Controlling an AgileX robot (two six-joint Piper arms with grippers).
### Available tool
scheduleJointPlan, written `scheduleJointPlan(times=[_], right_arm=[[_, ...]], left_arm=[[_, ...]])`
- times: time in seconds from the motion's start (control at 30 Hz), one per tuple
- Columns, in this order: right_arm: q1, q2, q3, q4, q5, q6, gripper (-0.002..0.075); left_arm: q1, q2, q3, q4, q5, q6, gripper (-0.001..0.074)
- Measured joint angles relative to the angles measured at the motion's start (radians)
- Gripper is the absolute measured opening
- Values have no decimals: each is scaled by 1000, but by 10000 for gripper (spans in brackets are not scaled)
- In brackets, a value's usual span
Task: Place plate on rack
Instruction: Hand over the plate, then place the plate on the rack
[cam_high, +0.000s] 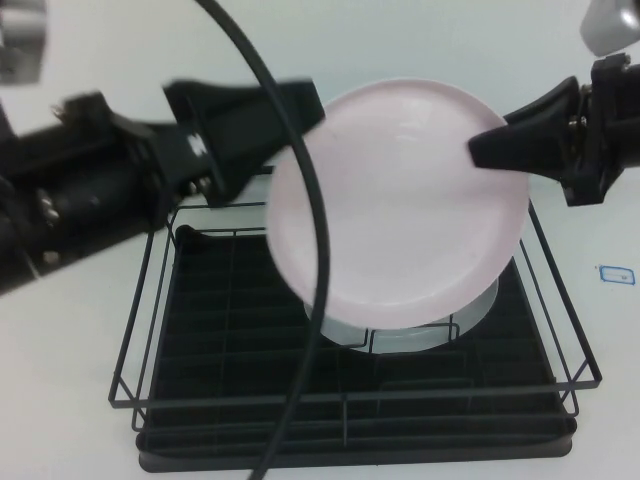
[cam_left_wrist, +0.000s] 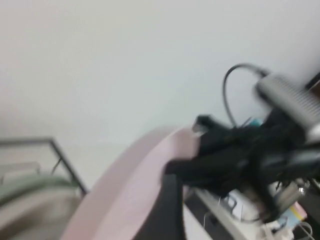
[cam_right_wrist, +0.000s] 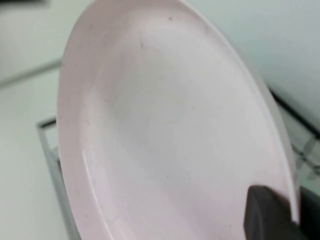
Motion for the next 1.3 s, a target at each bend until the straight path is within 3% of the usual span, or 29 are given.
scheduleJointPlan(times=[0.23,0.5,0.67,0.83,0.93,1.3], right_arm=[[0,-10,-2,-185,-73,-137,65],[56,-17,-2,-228,-164,-292,65],[170,-30,-2,-400,-212,-311,65],[274,-51,-2,-580,-321,-220,65],[303,-57,-2,-605,-391,-180,65],[319,-71,59,-744,-404,24,64]], left_arm=[[0,-98,-90,-2,-85,64,692],[0,-241,-157,-8,-179,137,678],[0,-355,-157,87,-213,156,545],[0,-474,-158,256,-268,159,326],[0,-531,-158,314,-293,159,244],[0,-584,-158,347,-331,159,200]])
